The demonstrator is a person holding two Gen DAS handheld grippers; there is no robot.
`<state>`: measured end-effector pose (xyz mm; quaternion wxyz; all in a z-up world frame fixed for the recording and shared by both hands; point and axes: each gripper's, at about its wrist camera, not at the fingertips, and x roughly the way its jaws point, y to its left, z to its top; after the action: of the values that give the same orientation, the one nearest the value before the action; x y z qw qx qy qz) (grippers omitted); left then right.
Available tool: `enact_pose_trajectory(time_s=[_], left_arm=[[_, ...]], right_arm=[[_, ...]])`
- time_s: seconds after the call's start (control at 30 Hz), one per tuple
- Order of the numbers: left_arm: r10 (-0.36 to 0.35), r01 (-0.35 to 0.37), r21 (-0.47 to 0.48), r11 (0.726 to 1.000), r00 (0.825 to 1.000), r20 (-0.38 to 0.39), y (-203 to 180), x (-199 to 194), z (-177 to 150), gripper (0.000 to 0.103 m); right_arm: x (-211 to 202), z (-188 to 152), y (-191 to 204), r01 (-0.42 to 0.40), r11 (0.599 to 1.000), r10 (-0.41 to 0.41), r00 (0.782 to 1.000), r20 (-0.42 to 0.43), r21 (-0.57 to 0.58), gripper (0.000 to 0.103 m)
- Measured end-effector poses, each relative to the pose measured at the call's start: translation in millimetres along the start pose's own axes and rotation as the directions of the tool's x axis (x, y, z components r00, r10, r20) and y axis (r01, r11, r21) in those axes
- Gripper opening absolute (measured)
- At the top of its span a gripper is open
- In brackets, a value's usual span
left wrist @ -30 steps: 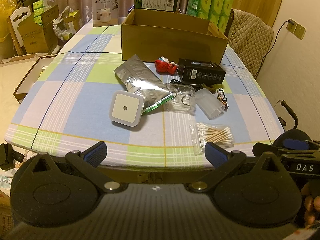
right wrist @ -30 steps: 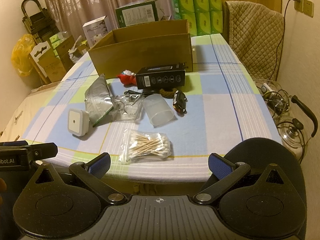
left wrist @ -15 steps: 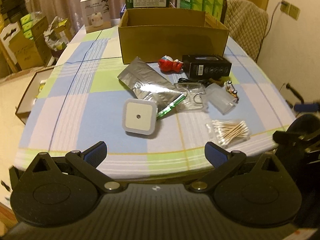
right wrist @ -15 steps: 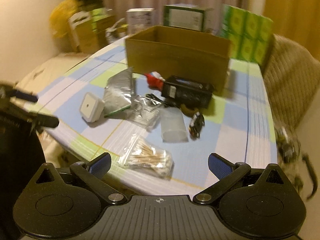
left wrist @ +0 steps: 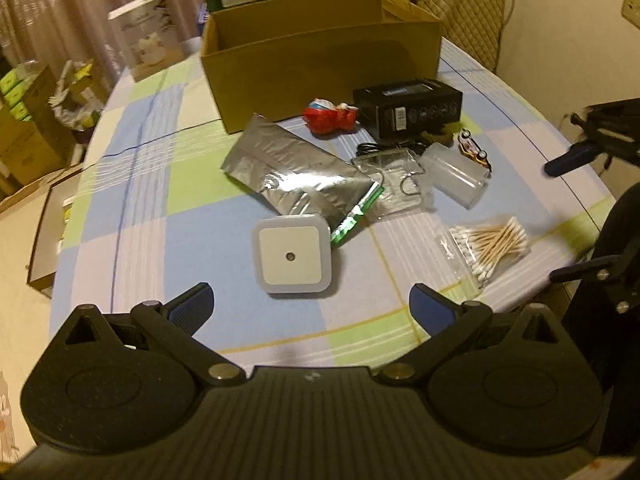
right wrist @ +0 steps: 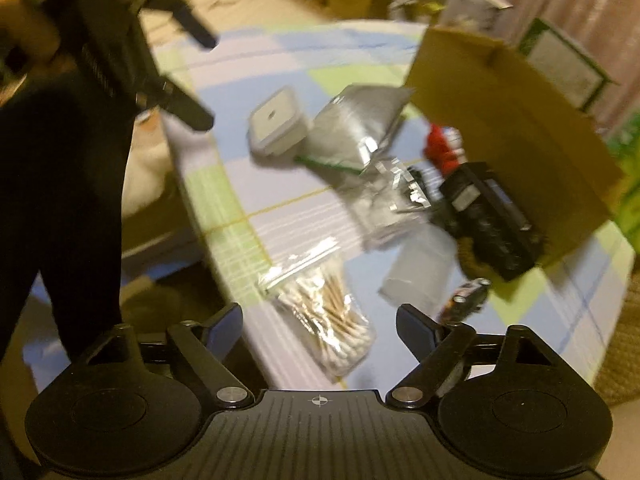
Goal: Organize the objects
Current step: 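Move both tools toward the items on the table, then grasp the white square night light with the left tool while the right tool grasps the cotton swab bag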
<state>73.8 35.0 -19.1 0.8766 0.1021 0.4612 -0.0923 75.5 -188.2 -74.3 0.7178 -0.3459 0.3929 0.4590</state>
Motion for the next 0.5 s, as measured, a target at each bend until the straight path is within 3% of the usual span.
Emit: enact_pose_trajectory(time_s=[0.2, 0.5], left_arm=[[-0.035, 0.036, 0.050, 0.998, 0.999, -0.019, 6, 17, 8, 0.102], [-0.063, 0.069, 0.067, 0.995, 0.995, -0.078, 21, 46, 9, 0.102]], right_arm=[[36, 0, -7, -0.026, 0.995, 0.018, 0.996, -0.083, -0.095, 0.079], [67, 4, -30, -0.090, 0.995, 0.085, 0.989, -0.123, -0.035, 0.067]])
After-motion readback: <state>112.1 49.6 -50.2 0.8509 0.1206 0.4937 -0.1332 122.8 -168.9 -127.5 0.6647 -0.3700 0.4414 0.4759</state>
